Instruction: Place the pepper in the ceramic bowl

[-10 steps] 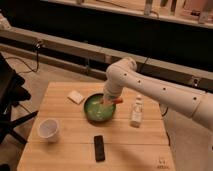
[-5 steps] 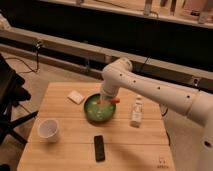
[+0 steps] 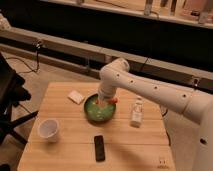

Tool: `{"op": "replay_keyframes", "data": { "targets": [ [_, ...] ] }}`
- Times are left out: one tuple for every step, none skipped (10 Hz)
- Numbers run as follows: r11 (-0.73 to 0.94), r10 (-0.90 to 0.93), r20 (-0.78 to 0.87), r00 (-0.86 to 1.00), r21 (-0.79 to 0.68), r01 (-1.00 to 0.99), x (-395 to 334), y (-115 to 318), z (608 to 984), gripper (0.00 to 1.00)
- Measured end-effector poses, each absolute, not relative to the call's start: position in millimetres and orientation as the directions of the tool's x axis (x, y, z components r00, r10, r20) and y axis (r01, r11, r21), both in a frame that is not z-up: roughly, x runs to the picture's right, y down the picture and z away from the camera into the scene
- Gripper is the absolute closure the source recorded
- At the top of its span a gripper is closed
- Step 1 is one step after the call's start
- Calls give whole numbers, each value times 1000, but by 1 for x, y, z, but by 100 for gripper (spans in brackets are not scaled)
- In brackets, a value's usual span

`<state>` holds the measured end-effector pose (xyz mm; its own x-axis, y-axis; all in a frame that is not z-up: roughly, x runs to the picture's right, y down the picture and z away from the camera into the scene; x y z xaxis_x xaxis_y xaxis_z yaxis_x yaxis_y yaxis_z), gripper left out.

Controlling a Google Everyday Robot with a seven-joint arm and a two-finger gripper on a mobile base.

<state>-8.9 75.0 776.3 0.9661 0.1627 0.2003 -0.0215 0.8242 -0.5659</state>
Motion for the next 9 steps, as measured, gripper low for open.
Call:
{"op": "replay_keyframes", "data": {
  "targets": [
    [824,161,202,966,-567,-18,-10,76,778,58],
    [824,160,204,966,-566,-17,-10,75,778,49],
    [824,161,204,966,-566,-18,-9,75,778,47],
    [824,162,202,966,-567,-20,-8,75,778,47],
    [823,163,204,965,-567,-19,-9,75,779,47],
    [823,162,205,965,-568,-17,-11,75,780,47],
    [823,161,207,965,-568,-16,-12,75,780,47],
    [823,161,208,965,-569,-15,-13,75,781,47],
    [822,161,209,965,-569,-14,-13,75,781,47]
  ]
}}
